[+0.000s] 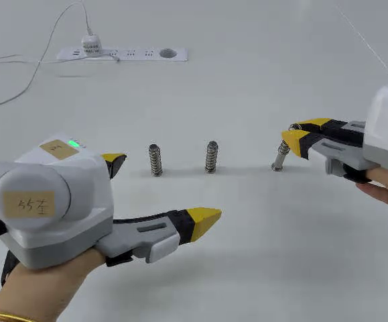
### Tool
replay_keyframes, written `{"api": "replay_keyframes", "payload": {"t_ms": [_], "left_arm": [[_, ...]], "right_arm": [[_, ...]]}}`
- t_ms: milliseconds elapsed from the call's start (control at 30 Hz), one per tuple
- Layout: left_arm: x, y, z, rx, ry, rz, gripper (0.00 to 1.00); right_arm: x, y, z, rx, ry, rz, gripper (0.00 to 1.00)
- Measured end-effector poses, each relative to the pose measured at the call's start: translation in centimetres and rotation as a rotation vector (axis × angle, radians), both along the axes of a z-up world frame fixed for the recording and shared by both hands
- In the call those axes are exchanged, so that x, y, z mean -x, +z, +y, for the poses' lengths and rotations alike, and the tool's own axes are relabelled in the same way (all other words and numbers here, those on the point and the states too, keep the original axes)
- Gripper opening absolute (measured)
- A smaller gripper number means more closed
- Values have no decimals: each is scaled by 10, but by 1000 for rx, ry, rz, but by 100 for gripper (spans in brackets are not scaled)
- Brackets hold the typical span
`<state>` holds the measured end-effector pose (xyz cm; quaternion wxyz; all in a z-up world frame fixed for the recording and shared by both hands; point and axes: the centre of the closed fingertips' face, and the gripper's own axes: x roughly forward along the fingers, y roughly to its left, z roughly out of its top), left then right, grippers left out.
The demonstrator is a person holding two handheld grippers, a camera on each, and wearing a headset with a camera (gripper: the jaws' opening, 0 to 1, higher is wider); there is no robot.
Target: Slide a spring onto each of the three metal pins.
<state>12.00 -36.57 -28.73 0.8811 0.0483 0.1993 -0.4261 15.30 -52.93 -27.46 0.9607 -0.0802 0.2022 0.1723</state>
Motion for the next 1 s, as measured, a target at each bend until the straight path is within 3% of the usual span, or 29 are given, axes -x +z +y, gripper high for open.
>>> {"api": "replay_keyframes", "payload": {"t_ms": [800,1000], "left_arm": [[-1,-3,1,-10,5,9,94],[-1,-5,2,-17,3,12,94]], "right_arm": [[5,-33,3,13,3,73,12],[5,-33,2,8,0,70,12]]}}
